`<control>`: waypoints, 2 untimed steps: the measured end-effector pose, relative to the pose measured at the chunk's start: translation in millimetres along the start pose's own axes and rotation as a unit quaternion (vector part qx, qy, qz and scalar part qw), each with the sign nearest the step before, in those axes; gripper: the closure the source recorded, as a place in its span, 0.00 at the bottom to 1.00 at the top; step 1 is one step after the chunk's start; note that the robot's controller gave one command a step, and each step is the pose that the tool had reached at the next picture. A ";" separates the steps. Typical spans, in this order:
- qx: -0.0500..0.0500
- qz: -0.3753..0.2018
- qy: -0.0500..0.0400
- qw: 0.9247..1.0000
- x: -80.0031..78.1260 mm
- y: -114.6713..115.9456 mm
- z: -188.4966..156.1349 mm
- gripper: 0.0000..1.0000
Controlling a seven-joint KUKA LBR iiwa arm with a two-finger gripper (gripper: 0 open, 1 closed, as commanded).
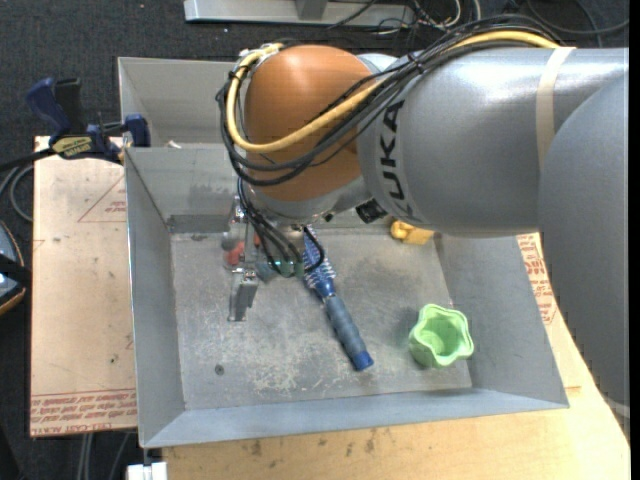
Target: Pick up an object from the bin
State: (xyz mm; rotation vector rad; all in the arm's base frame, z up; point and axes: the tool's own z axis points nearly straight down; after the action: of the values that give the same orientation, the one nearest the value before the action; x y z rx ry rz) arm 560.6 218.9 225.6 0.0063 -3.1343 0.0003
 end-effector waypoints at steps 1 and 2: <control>0.000 -0.060 -0.004 0.998 -93.8 30.6 124.4 0.00; -0.001 -0.051 -0.006 0.999 -92.2 13.9 89.7 0.00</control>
Offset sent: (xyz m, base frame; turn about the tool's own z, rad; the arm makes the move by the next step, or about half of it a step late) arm 0.0924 0.0302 -0.1198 -0.1190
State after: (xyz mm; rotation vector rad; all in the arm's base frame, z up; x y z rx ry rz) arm 652.1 233.2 135.3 0.1661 -3.1424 -0.0033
